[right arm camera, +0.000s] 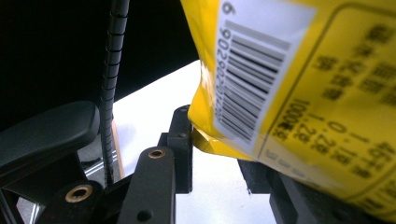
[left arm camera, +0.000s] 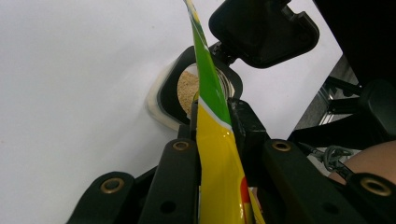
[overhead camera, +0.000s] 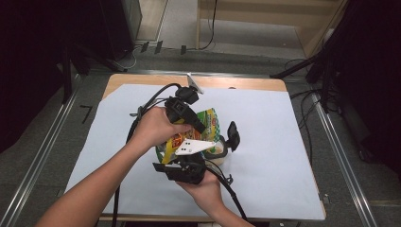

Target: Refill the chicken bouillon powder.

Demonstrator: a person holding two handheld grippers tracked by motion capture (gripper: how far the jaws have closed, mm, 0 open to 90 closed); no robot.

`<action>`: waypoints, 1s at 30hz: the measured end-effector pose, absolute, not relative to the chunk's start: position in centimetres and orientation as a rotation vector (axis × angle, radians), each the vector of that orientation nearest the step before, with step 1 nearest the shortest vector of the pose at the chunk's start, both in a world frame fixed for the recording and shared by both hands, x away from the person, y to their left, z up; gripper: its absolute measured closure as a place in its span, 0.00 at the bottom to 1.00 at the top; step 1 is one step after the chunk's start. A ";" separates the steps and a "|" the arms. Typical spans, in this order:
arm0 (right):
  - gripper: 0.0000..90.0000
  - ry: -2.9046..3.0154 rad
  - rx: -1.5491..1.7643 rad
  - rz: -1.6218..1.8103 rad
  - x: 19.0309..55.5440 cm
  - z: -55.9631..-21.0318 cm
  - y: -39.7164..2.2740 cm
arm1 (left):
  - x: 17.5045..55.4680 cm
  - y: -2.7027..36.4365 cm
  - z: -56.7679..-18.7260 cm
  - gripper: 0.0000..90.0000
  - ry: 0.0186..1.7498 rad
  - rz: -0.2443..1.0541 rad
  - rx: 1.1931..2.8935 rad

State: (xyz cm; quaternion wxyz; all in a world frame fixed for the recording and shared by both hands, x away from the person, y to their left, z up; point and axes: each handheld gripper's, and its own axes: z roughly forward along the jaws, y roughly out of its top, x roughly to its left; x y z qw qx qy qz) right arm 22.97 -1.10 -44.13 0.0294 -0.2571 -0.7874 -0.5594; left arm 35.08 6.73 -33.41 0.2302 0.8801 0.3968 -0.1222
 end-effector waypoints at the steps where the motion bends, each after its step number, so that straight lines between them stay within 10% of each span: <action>1: 0.78 -2.428 -0.793 -1.725 23.0 -44.1 -1.1 | 35.1 6.7 -33.4 0.91 1.092 -0.336 2.421; 30: 0.77 -2.408 -0.810 -1.734 23.0 -44.0 -1.1 | 34.9 6.1 -33.1 0.90 1.085 -0.326 2.447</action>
